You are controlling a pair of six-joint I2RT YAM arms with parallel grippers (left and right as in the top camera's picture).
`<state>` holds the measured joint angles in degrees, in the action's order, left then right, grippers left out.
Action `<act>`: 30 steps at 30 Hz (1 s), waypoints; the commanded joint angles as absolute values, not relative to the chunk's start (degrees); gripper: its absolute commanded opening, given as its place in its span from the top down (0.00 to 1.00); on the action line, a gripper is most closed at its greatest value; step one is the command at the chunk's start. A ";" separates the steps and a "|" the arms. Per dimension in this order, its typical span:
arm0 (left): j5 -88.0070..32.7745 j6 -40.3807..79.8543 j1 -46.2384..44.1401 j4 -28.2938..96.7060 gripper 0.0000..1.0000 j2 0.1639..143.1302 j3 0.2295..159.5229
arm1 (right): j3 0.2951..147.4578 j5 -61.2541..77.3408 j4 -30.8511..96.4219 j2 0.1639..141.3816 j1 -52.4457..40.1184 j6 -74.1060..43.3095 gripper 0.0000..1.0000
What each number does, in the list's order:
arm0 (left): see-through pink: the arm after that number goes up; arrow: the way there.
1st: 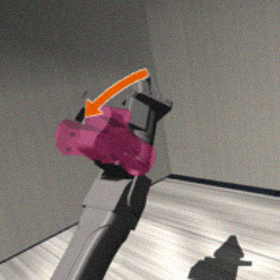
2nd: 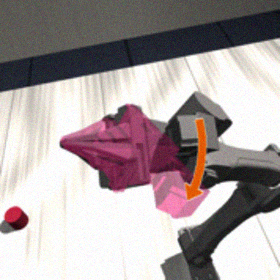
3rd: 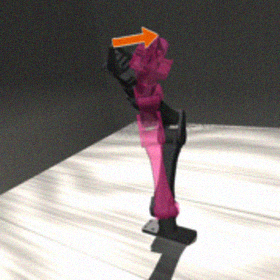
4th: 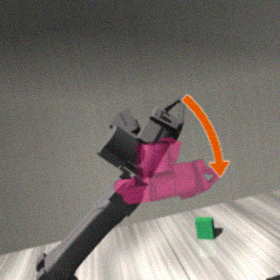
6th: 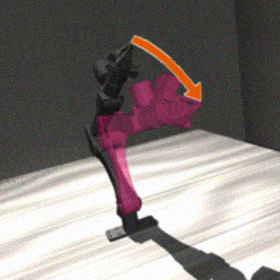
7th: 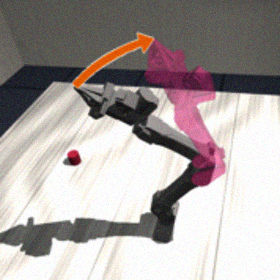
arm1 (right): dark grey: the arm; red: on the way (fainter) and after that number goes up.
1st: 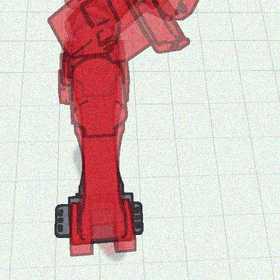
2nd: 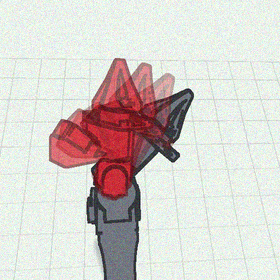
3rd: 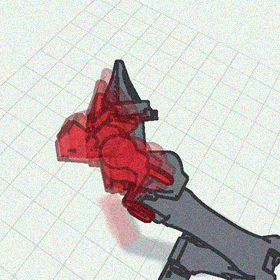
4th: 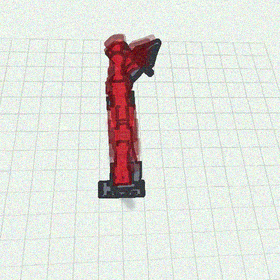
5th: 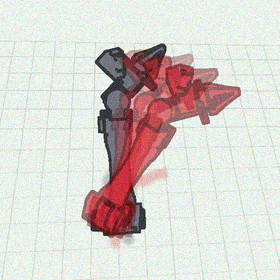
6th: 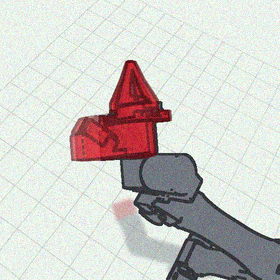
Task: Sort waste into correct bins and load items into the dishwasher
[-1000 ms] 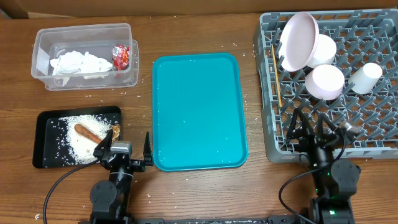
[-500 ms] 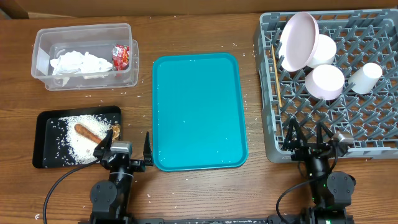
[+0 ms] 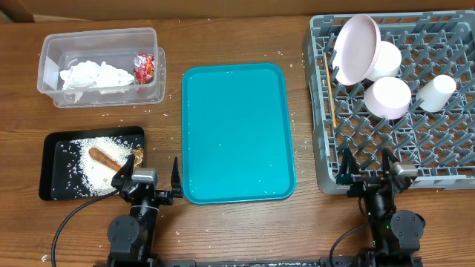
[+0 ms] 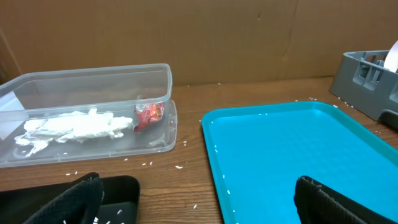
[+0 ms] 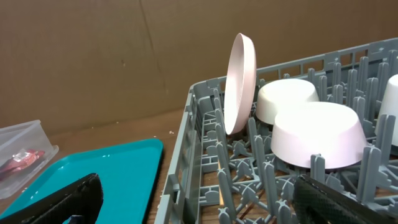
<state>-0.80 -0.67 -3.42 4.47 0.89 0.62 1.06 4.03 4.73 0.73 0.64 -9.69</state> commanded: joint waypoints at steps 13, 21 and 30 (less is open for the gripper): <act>-0.23 -1.96 -3.73 4.32 0.00 0.21 0.27 | 0.47 2.59 4.84 0.12 0.32 -4.01 0.00; -0.23 -1.96 -3.73 4.34 0.00 0.21 0.27 | 0.47 0.12 4.93 0.12 0.32 -2.68 0.00; -0.23 -1.96 -3.73 4.32 0.00 0.21 0.27 | 0.47 0.84 4.89 0.12 0.32 1.76 0.00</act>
<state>-0.80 -0.67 -3.42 4.47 0.89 0.62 1.06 1.02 5.15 0.73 0.64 0.19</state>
